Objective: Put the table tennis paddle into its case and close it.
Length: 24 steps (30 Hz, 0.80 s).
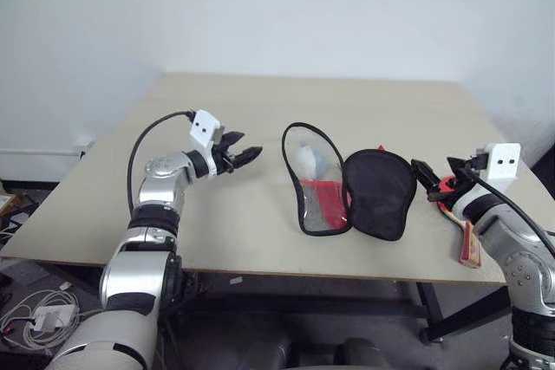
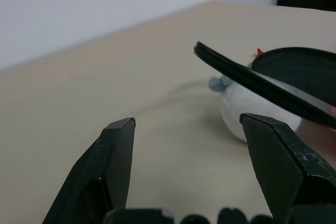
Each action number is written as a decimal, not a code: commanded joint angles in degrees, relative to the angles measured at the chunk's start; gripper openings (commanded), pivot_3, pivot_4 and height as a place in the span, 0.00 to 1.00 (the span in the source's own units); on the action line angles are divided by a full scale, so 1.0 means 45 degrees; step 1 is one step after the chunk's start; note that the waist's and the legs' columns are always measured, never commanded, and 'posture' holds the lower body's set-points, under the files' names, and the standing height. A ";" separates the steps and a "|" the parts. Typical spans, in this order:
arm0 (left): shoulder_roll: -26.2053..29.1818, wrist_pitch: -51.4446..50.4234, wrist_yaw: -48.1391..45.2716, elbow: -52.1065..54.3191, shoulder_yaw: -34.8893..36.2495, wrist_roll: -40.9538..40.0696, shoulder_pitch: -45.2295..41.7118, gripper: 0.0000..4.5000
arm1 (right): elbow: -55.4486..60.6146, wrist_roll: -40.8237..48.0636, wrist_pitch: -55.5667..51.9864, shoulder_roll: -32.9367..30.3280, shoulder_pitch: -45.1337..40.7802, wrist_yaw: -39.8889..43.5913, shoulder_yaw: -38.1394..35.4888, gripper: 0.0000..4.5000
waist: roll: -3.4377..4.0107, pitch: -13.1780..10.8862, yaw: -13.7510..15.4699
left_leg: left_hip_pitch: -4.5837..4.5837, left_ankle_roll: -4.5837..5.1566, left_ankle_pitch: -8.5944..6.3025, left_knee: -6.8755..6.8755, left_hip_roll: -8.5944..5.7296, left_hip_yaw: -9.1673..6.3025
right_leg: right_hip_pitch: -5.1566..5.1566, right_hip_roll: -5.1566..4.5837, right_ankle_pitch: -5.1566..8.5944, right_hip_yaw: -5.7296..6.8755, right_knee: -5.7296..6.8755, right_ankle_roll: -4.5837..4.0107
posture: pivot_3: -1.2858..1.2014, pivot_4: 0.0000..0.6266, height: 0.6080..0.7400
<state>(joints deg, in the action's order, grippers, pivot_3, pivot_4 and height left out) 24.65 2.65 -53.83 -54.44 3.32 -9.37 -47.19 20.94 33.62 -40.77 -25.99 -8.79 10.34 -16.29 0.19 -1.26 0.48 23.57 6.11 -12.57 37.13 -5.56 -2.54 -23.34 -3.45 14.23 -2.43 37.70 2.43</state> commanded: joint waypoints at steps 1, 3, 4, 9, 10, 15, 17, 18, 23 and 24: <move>0.0004 -0.0023 -0.0063 0.0724 -0.0030 0.0040 -0.0079 0.75 | 0.0643 -0.0082 0.0077 0.0250 0.0071 -0.0273 -0.0161 0.98 | 0.0000 0.0000 0.0010 | 0.0000 0.0000 0.0000 0.0000 0.0000 0.0000 | 0.0000 0.0001 0.0000 0.0001 0.0000 0.0000 | 0.52 0.00 1.00; -0.0125 -0.0148 -0.0081 0.0876 -0.0100 0.0026 -0.0009 0.75 | 0.0713 -0.0114 0.0068 0.0369 0.0249 -0.0353 -0.0209 0.98 | 0.0000 0.0000 0.0029 | 0.0000 0.0000 0.0000 -0.0001 0.0000 -0.0001 | -0.0001 0.0002 0.0000 -0.0001 0.0001 0.0000 | 0.52 0.00 1.00; -0.0179 -0.0179 -0.0119 0.0990 -0.0142 0.0025 0.0037 0.75 | 0.0753 -0.0136 0.0058 0.0411 0.0334 -0.0358 -0.0228 0.98 | 0.0000 0.0000 0.0047 | 0.0000 0.0000 0.0000 -0.0001 0.0000 -0.0001 | -0.0001 0.0002 0.0000 0.0001 0.0001 0.0000 | 0.52 0.00 1.00; -0.0360 -0.0604 -0.0271 0.1301 -0.0045 -0.0178 -0.0019 0.75 | 0.0954 -0.0198 0.0090 0.0417 0.0625 -0.0483 -0.0514 0.98 | 0.0000 0.0000 0.0049 | -0.0001 0.0000 0.0000 0.0003 -0.0002 0.0001 | 0.0001 0.0004 0.0000 0.0002 0.0002 0.0000 | 0.52 0.00 1.00; -0.0376 -0.0690 -0.0324 0.1296 -0.0007 -0.0224 -0.0077 0.75 | 0.0973 -0.0206 0.0087 0.0403 0.0626 -0.0529 -0.0581 0.98 | 0.0001 0.0000 0.0049 | -0.0001 0.0000 0.0000 0.0003 -0.0002 0.0000 | -0.0001 0.0005 0.0000 0.0001 0.0004 0.0000 | 0.52 0.00 1.00; -0.0473 -0.0924 -0.1068 0.1025 -0.0091 -0.0308 -0.0361 0.75 | 0.1257 -0.0465 0.0033 0.0397 0.1009 -0.1180 -0.1287 0.98 | 0.0001 0.0000 0.0059 | -0.0002 -0.0001 0.0000 0.0002 -0.0002 0.0000 | -0.0003 0.0010 0.0000 0.0001 0.0004 0.0000 | 0.52 0.00 1.00; -0.0532 -0.1138 -0.1704 0.1046 -0.0264 -0.0319 -0.0407 0.75 | 0.1467 -0.0393 -0.0221 0.0393 0.1326 -0.1412 -0.1723 0.98 | 0.0001 0.0000 0.0070 | -0.0001 -0.0001 0.0000 0.0002 -0.0002 -0.0001 | 0.0001 0.0008 0.0000 0.0004 0.0004 0.0000 | 0.52 0.00 1.00; -0.0609 -0.1158 -0.1934 0.1107 -0.0354 -0.0295 -0.0346 0.75 | 0.1485 -0.0426 -0.0197 0.0373 0.1564 -0.1414 -0.1901 0.98 | 0.0000 0.0000 0.0072 | -0.0001 0.0000 0.0000 0.0003 -0.0002 0.0000 | 0.0002 0.0006 0.0000 0.0003 0.0003 0.0000 | 0.52 0.00 1.00; -0.0600 -0.1643 -0.2975 0.0887 -0.0604 -0.0234 -0.0724 0.75 | 0.1484 -0.0580 -0.1152 0.0379 0.2064 -0.2177 -0.2569 0.98 | 0.0003 -0.0002 0.0036 | -0.0002 0.0000 0.0000 0.0005 -0.0002 0.0002 | 0.0001 0.0006 0.0000 -0.0002 0.0007 0.0000 | 0.52 0.00 1.00; -0.0627 -0.1655 -0.3029 0.0779 -0.0619 -0.0215 -0.0829 0.75 | 0.1369 -0.0604 -0.1326 0.0314 0.2099 -0.2197 -0.2639 0.98 | 0.0003 -0.0001 0.0026 | -0.0002 0.0000 0.0000 0.0005 -0.0001 0.0002 | -0.0005 0.0010 0.0000 -0.0006 0.0009 0.0000 | 0.52 0.00 1.00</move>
<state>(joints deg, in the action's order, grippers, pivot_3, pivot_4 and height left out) 21.56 -4.84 -66.59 -51.55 0.44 -9.91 -48.11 25.59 30.78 -45.72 -23.91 1.33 1.33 -26.50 0.21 -1.26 0.60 23.57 6.11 -12.57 37.15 -5.56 -2.54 -23.36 -3.40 14.23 -2.45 37.74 2.43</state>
